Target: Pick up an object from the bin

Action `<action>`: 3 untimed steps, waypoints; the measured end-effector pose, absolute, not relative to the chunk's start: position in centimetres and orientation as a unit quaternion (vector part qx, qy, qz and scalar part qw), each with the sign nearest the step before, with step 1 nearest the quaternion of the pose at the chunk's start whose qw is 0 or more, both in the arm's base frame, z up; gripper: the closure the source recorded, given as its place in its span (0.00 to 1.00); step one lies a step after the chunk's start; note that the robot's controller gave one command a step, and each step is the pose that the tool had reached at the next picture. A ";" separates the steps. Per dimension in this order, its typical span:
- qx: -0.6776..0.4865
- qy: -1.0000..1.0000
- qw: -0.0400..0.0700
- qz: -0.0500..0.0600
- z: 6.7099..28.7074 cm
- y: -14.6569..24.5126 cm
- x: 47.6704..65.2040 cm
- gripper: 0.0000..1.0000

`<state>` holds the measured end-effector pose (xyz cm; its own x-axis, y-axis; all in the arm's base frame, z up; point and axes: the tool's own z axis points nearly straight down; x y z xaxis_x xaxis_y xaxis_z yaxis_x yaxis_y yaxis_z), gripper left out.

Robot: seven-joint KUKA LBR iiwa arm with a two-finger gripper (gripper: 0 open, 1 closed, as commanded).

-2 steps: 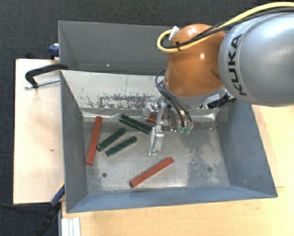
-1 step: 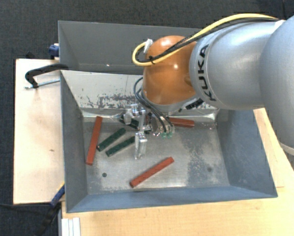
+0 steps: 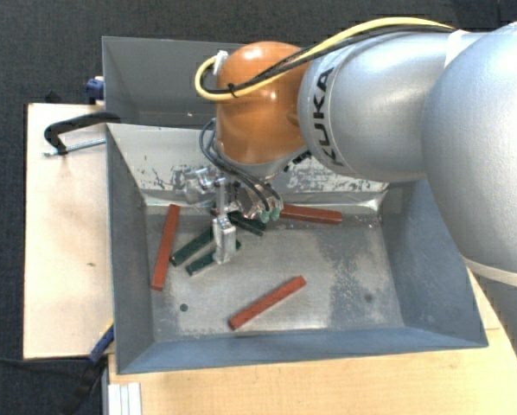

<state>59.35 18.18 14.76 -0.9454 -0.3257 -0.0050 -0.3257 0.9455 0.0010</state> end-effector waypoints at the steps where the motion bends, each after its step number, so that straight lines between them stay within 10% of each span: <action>1: -0.255 0.967 0.001 0.001 11.9 17.5 59.4 0.00; 2: -0.355 0.935 0.002 0.000 7.5 16.9 59.2 0.00; 3: -0.388 0.922 0.005 0.000 5.7 17.0 59.6 1.00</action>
Offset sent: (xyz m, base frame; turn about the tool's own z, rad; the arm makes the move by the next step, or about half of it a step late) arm -0.0034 -0.0153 -0.0776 -0.3971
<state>59.63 16.98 5.70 -0.6993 -0.7148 -0.0096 -0.7148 0.6994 -0.0044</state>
